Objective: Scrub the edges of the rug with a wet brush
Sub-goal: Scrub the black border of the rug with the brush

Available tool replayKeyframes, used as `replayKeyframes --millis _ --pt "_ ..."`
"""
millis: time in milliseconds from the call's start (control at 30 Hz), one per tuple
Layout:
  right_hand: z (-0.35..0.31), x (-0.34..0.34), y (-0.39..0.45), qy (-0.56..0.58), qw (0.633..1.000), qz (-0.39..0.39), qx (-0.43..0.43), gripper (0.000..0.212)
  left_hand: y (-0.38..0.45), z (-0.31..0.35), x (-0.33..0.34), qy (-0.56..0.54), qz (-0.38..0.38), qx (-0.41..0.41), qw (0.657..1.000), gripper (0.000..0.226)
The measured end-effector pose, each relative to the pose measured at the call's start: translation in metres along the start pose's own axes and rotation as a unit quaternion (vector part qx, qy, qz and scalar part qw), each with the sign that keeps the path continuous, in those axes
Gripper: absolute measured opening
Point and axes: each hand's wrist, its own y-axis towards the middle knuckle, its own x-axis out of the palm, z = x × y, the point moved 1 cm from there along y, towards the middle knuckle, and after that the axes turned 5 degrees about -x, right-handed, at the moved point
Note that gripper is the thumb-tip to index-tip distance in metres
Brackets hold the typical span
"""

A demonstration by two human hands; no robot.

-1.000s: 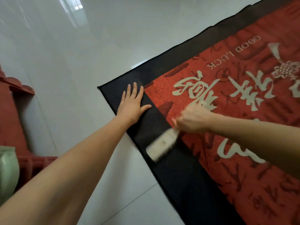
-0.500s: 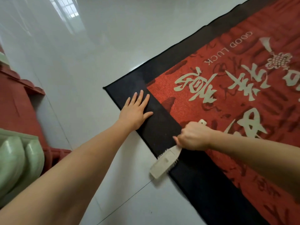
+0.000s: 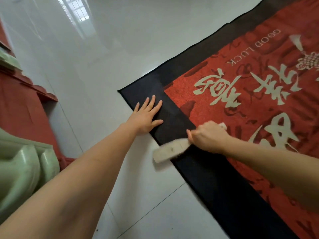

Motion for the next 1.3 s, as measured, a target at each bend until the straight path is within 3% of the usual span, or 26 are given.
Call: replayKeyframes --millis 100,200,233,300,367,433,467,533,567,633,667,733,800,833,900,967,1033,1067,1100,1200,1233,1300 --pt "0.007 -0.003 0.004 -0.01 0.998 0.033 -0.06 0.054 -0.001 -0.002 0.002 0.009 0.011 -0.001 1.0 0.072" --pt "0.02 -0.017 0.027 -0.039 0.996 0.003 0.083 0.05 0.001 0.003 -0.002 0.01 -0.003 -0.011 1.0 0.072" --pt "0.015 -0.01 0.02 -0.014 0.996 -0.004 0.088 0.046 0.002 0.003 -0.003 0.018 -0.006 -0.015 1.0 0.072" --pt "-0.008 -0.002 -0.007 0.002 0.997 -0.067 0.023 0.042 0.002 0.003 -0.004 0.039 0.001 -0.016 0.999 0.072" --pt "0.001 0.0 -0.019 -0.008 0.999 -0.006 -0.04 0.046 0.001 0.003 -0.003 0.042 0.007 -0.026 0.999 0.072" --pt "0.022 -0.013 -0.005 -0.035 0.999 0.02 0.026 0.042 -0.001 0.008 -0.004 0.027 0.012 -0.045 0.999 0.07" --pt "0.021 -0.018 -0.005 -0.043 0.995 -0.003 0.091 0.041 -0.002 0.013 -0.004 0.02 0.026 -0.042 0.999 0.067" --pt "0.005 -0.01 -0.019 -0.02 0.989 -0.052 0.139 0.042 -0.01 0.026 -0.004 -0.003 0.079 0.036 0.996 0.057" --pt "-0.01 -0.002 -0.032 0.001 0.989 -0.098 0.108 0.042 -0.017 0.033 -0.001 -0.028 0.083 0.109 0.99 0.053" --pt "-0.016 0.004 -0.052 0.009 0.997 -0.046 0.059 0.047 -0.03 0.051 0.012 -0.038 0.027 0.234 0.971 0.049" --pt "-0.004 0.0 -0.051 -0.007 0.996 -0.046 0.074 0.051 -0.035 0.058 0.019 -0.018 -0.003 0.255 0.967 0.05" --pt "0.012 -0.013 -0.043 -0.047 0.987 -0.048 0.148 0.05 -0.032 0.061 0.027 -0.008 -0.009 0.214 0.977 0.051" --pt "-0.004 -0.011 -0.061 -0.031 0.972 -0.103 0.207 0.024 -0.025 0.06 0.025 -0.012 -0.016 0.179 0.984 0.056" --pt "-0.021 -0.004 -0.074 0.0 0.975 -0.111 0.19 0.015 -0.023 0.058 0.024 0.007 -0.025 0.182 0.983 0.061" --pt "-0.036 0.011 -0.103 0.014 0.992 -0.049 0.113 0.026 -0.021 0.057 0.026 0.049 -0.036 0.193 0.979 0.071" --pt "-0.018 0.005 -0.108 -0.016 0.995 -0.011 0.097 0.032 -0.026 0.059 0.03 0.063 -0.019 0.18 0.981 0.075" --pt "-0.003 -0.005 -0.101 -0.052 0.97 0.017 0.235 0.022 -0.028 0.062 0.032 0.061 -0.005 0.173 0.983 0.074" --pt "-0.01 -0.007 -0.101 -0.049 0.95 -0.052 0.305 0.021 -0.029 0.062 0.031 0.062 -0.003 0.174 0.983 0.073" --pt "-0.022 -0.001 -0.105 -0.027 0.942 -0.074 0.327 0.026 -0.029 0.061 0.03 0.067 0.0 0.173 0.983 0.072" --pt "-0.067 0.002 -0.126 0.018 0.96 -0.149 0.235 0.034 -0.029 0.061 0.029 0.086 -0.001 0.175 0.981 0.071" --pt "-0.064 -0.004 -0.128 0.031 0.958 -0.152 0.243 0.033 -0.031 0.062 0.029 0.086 0.001 0.171 0.981 0.071" --pt "-0.032 -0.008 -0.128 0.074 0.919 -0.085 0.379 0.036 -0.037 0.067 0.027 0.063 0.001 0.153 0.986 0.071"
